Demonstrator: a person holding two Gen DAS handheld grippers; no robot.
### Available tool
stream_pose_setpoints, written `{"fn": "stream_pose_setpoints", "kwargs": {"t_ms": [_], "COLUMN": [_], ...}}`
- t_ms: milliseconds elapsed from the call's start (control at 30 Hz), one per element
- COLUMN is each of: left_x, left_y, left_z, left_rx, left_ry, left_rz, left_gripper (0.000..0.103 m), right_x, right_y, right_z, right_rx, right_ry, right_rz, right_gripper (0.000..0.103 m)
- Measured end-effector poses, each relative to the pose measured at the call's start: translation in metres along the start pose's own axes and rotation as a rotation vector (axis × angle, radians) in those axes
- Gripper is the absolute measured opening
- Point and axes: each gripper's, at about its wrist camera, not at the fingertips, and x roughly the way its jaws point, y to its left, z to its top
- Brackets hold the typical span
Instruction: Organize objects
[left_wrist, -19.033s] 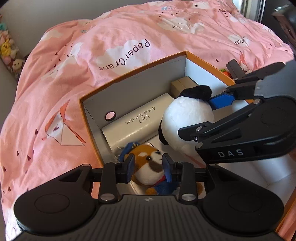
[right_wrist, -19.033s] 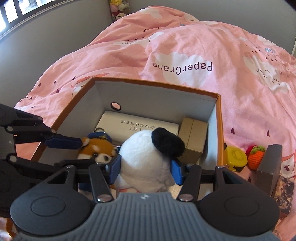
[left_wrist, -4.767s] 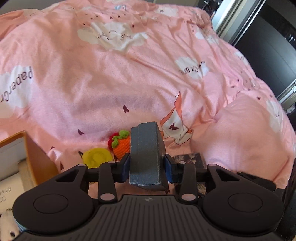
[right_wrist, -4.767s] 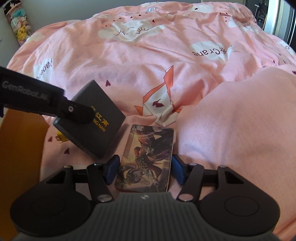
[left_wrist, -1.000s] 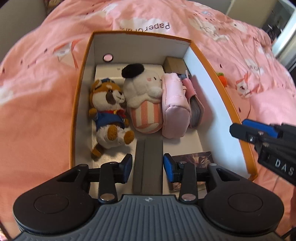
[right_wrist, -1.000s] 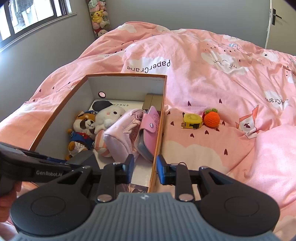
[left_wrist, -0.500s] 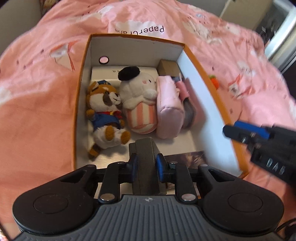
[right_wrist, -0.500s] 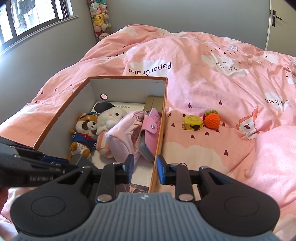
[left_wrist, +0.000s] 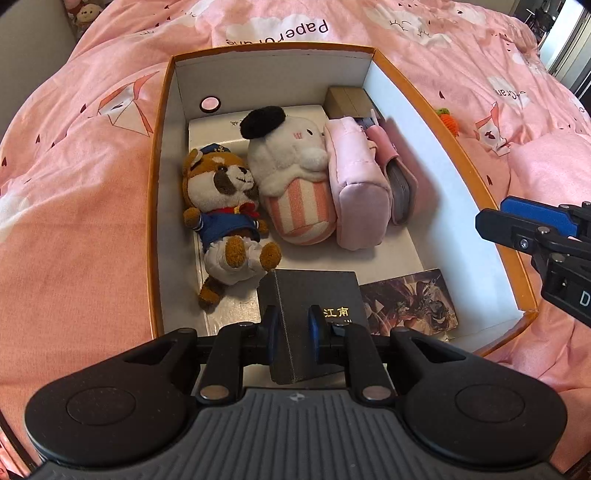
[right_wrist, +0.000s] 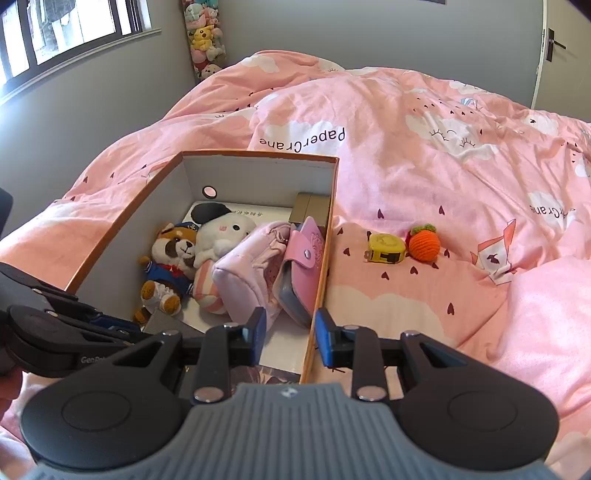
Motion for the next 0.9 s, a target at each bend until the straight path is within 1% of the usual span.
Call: {"fn": "stream_pose_setpoints", "kwargs": {"t_ms": [67,133,167,233,367,467,567,633,733,800,867,900], "left_x": [0.001,0.002,0.001,-0.002,-0.004,-0.007,-0.016,-0.024,-0.038,-0.043,-0.048,-0.049], "left_y": [0.001,-0.001,-0.001,0.001,-0.002,0.001,0.010,0.017,0.024,0.029,0.035,0.037], "left_z": [0.001,0.002,0.002,0.001,0.001,0.001,0.001,0.003,0.004,0.006,0.005,0.006], "left_rx": [0.007,0.038,0.039,0.013,0.029,0.020,-0.029,-0.066,-0.103,-0.104,-0.117,-0.126], "left_ry": [0.018,0.037,0.028,-0.002,-0.028,-0.039,-0.106,-0.158,-0.241,-0.270,-0.300,-0.311], "left_rz": [-0.015,-0.008,-0.001,-0.013,0.006,-0.013,-0.055,-0.070,-0.048,-0.023,-0.018,-0.022], "left_gripper": [0.020,0.020,0.020,0.020,0.020,0.021,0.021,0.021,0.025,0.027,0.028,0.028], "right_x": [-0.001,-0.003,-0.004,-0.006,-0.007,-0.008,-0.009,-0.008,-0.002,0.008,0.020,0.026], "right_y": [0.000,0.001,0.002,0.002,0.006,0.009,0.013,0.016,0.028,0.040,0.053,0.060], "right_z": [0.001,0.002,0.002,0.003,0.004,0.004,0.004,0.005,0.007,0.009,0.010,0.011], "right_rx": [-0.001,-0.005,-0.010,-0.017,-0.028,-0.031,-0.042,-0.042,-0.066,-0.098,-0.126,-0.144], "right_ry": [-0.008,-0.021,-0.027,-0.034,-0.037,-0.036,-0.038,-0.033,-0.002,0.041,0.087,0.117], "right_rz": [-0.005,-0.017,-0.023,-0.024,-0.019,-0.015,-0.008,0.020,0.075,0.127,0.179,0.199], "right_gripper": [0.032,0.032,0.032,0.032,0.032,0.032,0.032,0.032,0.032,0.032,0.036,0.039]}}
